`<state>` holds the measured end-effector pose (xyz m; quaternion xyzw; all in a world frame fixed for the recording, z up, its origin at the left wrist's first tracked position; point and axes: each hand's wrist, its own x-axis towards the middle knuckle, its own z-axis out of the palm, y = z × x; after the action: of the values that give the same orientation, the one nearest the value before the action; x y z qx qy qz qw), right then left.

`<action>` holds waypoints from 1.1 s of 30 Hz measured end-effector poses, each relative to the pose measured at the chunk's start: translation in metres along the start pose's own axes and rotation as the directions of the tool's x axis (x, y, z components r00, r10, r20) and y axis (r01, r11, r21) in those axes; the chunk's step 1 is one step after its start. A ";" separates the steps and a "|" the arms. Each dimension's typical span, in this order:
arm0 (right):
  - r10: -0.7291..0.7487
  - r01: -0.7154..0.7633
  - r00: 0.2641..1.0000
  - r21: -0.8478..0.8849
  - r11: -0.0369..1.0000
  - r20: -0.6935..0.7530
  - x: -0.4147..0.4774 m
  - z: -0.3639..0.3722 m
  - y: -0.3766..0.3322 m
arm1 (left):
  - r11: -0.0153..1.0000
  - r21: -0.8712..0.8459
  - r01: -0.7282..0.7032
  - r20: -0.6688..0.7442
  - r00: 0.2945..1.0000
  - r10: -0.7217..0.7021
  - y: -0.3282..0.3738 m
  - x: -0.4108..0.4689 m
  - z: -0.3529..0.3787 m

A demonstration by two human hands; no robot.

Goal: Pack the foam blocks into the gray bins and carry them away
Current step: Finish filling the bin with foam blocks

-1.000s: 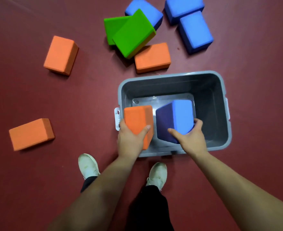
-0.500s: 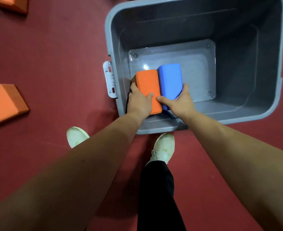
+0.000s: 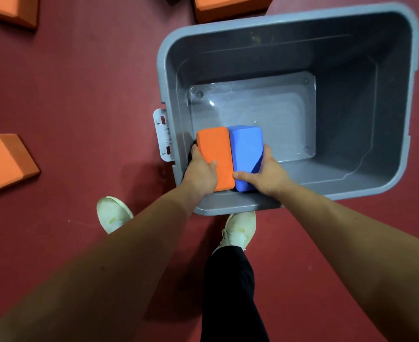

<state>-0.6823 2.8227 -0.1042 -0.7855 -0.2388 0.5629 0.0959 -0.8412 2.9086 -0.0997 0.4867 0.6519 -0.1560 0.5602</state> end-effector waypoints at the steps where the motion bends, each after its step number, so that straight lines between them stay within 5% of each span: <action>1: 0.014 -0.014 1.000 -0.021 1.000 0.023 0.003 -0.003 -0.001 | 1.000 0.001 0.017 0.000 1.000 -0.017 0.002 0.000 0.001; 9: 0.098 -0.098 0.995 0.021 0.995 -0.015 0.007 -0.001 -0.020 | 0.979 -0.089 0.185 -0.026 0.982 -0.188 0.010 -0.003 0.002; 14: 0.065 -0.090 0.985 -0.158 0.983 -0.158 -0.010 0.000 -0.053 | 0.990 -0.092 0.109 0.040 0.994 -0.106 0.013 -0.024 -0.025; 19: -0.324 0.258 0.860 -0.213 0.942 -0.395 -0.033 0.006 -0.134 | 0.881 -0.470 0.044 0.072 0.997 -0.012 0.017 -0.037 -0.103; 22: -0.531 0.481 0.762 -0.226 0.847 -0.370 -0.036 0.037 -0.207 | 0.842 -0.539 0.004 -0.071 0.996 -0.050 -0.004 -0.022 -0.188; 25: -0.605 0.564 0.759 -0.221 0.796 -0.241 -0.026 0.091 -0.268 | 0.807 -0.586 0.070 -0.116 0.979 -0.169 -0.050 0.007 -0.272; 30: -0.545 0.533 0.838 -0.166 0.829 -0.027 0.018 0.214 -0.322 | 0.915 -0.365 0.173 -0.226 0.937 -0.267 -0.156 0.073 -0.392; 33: -0.451 0.447 0.891 -0.080 0.891 -0.045 0.046 0.278 -0.324 | 0.987 -0.062 0.149 -0.276 0.948 -0.161 -0.205 0.110 -0.432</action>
<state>-1.0156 3.0935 -0.1034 -0.7288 -0.4296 0.4925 0.2043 -1.2459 3.1849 -0.1266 0.4399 0.7636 -0.1161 0.4581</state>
